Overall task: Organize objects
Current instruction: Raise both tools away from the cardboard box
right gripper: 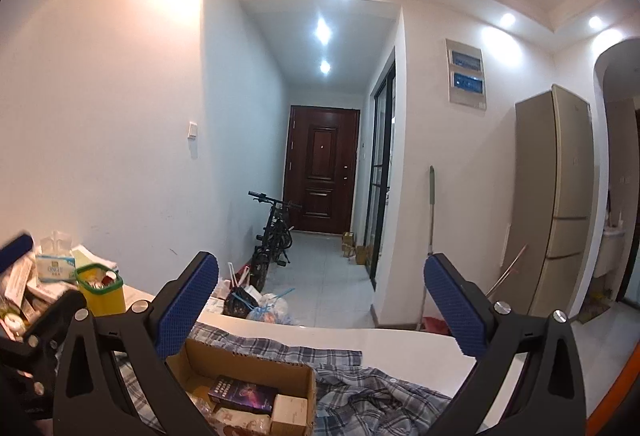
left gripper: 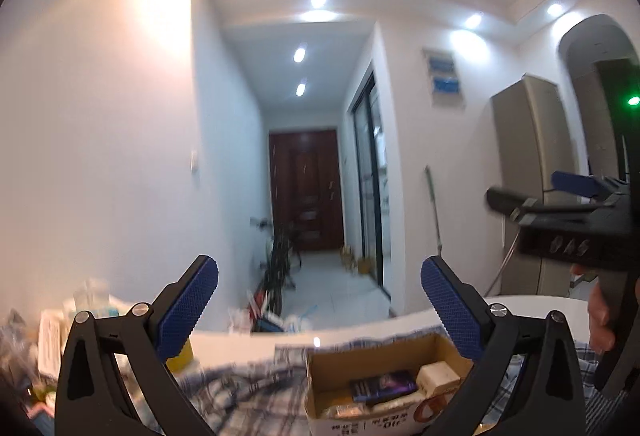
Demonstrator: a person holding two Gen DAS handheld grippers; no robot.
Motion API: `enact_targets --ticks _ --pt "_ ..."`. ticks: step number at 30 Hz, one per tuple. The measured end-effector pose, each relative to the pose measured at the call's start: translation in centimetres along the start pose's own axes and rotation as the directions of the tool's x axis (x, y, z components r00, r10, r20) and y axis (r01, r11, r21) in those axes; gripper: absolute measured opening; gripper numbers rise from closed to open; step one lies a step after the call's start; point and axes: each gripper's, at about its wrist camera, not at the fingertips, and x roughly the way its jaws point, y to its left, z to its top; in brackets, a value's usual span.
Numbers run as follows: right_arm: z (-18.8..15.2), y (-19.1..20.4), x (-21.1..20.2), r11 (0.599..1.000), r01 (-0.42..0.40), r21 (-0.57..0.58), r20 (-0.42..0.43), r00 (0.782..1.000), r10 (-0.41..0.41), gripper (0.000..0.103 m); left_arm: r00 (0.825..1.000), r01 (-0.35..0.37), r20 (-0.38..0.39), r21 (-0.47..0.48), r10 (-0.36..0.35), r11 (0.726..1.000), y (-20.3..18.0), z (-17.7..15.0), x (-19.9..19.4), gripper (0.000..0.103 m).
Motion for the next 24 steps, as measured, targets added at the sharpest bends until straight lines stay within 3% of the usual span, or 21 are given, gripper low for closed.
enact_targets --ticks 4,8,10,12,16,19,21,24 --pt "-0.3 1.2 -2.5 0.996 0.053 -0.079 -0.001 0.999 -0.053 0.103 1.0 -0.028 0.007 0.078 0.027 0.997 -1.0 0.6 -1.5 0.103" --pt "-1.1 2.2 -5.8 0.981 0.097 -0.167 0.023 0.995 -0.094 0.103 0.996 0.007 -0.09 0.03 -0.004 1.0 -0.2 2.0 -2.3 0.103" --pt "-1.7 2.3 -7.5 0.977 0.144 -0.159 0.056 0.989 -0.137 0.103 0.982 0.067 -0.173 -0.018 -0.07 0.998 1.0 2.1 -2.8 0.103" --pt "-1.8 2.2 -8.8 0.977 0.164 -0.136 0.071 0.985 -0.155 0.103 0.974 0.096 -0.198 -0.065 -0.107 0.993 2.4 1.7 -4.1 0.103" --pt "-3.1 2.4 -10.2 0.991 0.101 -0.088 0.031 0.995 -0.099 0.103 0.983 0.003 -0.181 -0.046 -0.012 0.999 2.7 0.6 -6.7 0.103" --pt "-4.6 2.5 -9.8 0.997 0.052 -0.048 -0.036 0.998 -0.054 0.103 0.986 0.076 -0.141 -0.12 -0.092 0.99 2.9 -0.5 -7.8 0.103" --pt "-5.9 2.8 -10.0 1.0 0.008 -0.022 -0.063 0.998 -0.009 0.103 0.978 0.125 -0.143 -0.182 -0.152 0.975 3.5 -1.5 -8.1 0.103" --pt "-7.6 2.4 -10.6 0.994 -0.104 0.035 -0.033 0.994 0.105 0.103 0.977 0.091 -0.174 -0.183 -0.123 0.979 3.3 -2.5 -7.8 0.103"
